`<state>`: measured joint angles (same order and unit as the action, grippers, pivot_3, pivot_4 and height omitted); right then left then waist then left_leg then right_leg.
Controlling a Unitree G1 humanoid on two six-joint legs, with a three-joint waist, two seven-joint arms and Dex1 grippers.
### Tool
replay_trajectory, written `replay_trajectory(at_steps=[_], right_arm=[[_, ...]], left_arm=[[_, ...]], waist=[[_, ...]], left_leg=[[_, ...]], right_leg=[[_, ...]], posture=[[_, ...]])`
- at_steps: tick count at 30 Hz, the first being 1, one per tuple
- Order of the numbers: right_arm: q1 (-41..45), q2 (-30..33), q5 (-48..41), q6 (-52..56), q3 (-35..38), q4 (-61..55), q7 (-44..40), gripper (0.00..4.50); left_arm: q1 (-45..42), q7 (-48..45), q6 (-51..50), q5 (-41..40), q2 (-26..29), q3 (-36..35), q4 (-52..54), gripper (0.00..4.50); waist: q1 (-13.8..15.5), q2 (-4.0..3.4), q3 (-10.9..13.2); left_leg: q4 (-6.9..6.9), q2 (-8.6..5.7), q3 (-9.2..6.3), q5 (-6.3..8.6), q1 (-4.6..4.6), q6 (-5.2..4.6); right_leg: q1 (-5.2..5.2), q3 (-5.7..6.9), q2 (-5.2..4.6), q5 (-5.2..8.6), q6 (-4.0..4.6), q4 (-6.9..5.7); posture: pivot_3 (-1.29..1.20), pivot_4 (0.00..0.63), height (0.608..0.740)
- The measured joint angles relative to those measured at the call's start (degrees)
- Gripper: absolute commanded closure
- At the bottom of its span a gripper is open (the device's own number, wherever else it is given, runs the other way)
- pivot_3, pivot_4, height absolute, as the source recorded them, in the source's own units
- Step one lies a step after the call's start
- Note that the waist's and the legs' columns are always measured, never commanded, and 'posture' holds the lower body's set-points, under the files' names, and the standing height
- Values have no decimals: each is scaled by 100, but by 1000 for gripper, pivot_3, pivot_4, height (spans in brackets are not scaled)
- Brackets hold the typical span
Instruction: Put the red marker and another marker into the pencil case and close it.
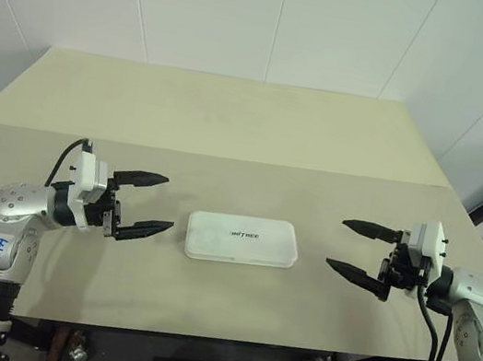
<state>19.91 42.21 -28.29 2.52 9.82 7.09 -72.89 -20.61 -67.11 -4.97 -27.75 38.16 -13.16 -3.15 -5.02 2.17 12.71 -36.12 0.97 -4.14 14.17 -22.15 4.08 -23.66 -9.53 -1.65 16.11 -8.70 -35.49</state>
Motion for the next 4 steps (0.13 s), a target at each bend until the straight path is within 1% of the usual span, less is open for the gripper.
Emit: replay_trajectory(at_steps=[4], right_arm=[[129, -24, 24, -23, -27, 44, -1, 0]], left_arm=[[213, 173, -54, 1, -6, 6, 18, 13]], waist=[[2, 0, 0]], left_leg=[[1, 1, 0, 0, -1, 0]], right_leg=[[-1, 0, 0, -1, -2, -1]], posture=[[0, 150, 740]])
